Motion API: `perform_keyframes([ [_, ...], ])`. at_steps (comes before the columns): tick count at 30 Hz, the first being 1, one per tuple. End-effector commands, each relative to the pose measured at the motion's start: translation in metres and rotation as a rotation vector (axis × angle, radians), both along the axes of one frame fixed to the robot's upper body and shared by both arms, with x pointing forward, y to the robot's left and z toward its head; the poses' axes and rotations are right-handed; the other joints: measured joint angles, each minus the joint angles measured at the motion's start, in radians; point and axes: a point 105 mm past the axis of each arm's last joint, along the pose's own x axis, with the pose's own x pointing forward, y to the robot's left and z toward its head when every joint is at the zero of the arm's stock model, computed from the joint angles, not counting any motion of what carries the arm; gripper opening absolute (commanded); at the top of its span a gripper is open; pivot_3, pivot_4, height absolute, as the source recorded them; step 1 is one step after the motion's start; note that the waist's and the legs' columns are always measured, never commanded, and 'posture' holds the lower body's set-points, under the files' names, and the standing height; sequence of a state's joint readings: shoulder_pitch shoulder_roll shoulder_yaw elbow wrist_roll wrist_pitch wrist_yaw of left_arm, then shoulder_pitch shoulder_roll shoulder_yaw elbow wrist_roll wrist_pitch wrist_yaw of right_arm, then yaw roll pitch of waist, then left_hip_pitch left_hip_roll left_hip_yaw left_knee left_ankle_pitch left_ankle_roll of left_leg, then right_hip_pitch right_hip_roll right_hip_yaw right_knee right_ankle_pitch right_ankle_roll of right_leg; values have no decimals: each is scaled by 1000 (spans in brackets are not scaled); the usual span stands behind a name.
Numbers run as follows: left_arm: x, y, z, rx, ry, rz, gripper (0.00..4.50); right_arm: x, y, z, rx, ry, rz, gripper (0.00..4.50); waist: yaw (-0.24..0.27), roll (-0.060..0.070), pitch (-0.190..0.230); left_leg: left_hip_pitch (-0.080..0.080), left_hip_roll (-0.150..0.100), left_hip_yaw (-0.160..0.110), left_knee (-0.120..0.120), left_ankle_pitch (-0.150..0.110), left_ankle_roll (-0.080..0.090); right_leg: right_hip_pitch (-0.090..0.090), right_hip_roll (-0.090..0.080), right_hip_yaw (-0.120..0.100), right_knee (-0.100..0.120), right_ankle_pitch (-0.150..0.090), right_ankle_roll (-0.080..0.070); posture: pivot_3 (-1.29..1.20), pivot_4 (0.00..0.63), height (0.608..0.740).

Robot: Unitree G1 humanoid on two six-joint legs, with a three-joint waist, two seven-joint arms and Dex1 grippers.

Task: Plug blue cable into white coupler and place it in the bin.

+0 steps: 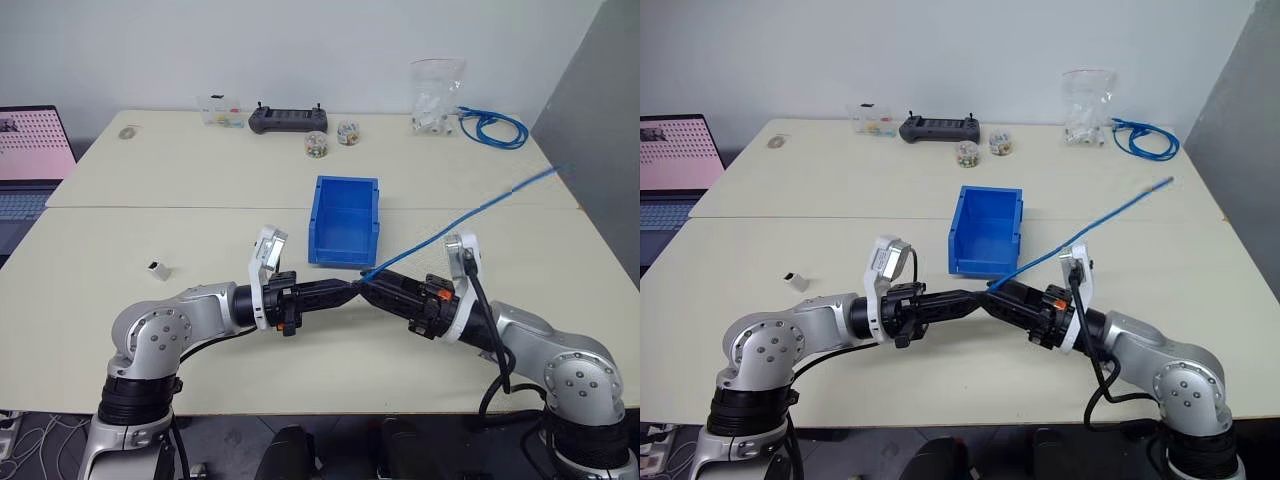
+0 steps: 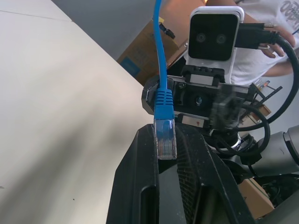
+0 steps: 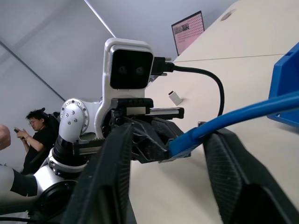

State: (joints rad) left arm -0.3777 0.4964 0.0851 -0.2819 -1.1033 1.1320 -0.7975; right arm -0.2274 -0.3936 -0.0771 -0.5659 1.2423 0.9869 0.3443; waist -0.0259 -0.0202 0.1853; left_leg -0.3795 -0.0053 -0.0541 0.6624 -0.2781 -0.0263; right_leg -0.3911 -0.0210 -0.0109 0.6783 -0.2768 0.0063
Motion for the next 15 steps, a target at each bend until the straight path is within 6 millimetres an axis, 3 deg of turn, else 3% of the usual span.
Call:
perform_keyframes([
  [1, -3, -1, 11, -21, -46, -13, 230, -6, 3, 16, 51, -43, 51, 1327, 0, 0, 0, 0, 0, 0, 0, 0, 0, 0, 0, 0, 0, 0, 0, 0, 150, 740],
  [6, -2, -3, 11, -24, -53, -14, 230, -9, 3, 17, 54, -33, 79, 170, 0, 0, 0, 0, 0, 0, 0, 0, 0, 0, 0, 0, 0, 0, 0, 0, 150, 740],
  [11, 3, -5, 8, -24, -67, 12, 230, -14, 6, 18, 65, -22, 111, 59, 0, 0, 0, 0, 0, 0, 0, 0, 0, 0, 0, 0, 0, 0, 0, 0, 150, 740],
  [13, 4, -5, 8, -37, -51, 6, 930, -14, 7, 18, 63, -27, 111, 54, 0, 0, 0, 0, 0, 0, 0, 0, 0, 0, 0, 0, 0, 0, 0, 0, 150, 740],
  [15, 3, -4, 10, -59, -31, -2, 1341, -13, 7, 19, 62, -31, 110, 54, 0, 0, 0, 0, 0, 0, 0, 0, 0, 0, 0, 0, 0, 0, 0, 0, 150, 740],
])
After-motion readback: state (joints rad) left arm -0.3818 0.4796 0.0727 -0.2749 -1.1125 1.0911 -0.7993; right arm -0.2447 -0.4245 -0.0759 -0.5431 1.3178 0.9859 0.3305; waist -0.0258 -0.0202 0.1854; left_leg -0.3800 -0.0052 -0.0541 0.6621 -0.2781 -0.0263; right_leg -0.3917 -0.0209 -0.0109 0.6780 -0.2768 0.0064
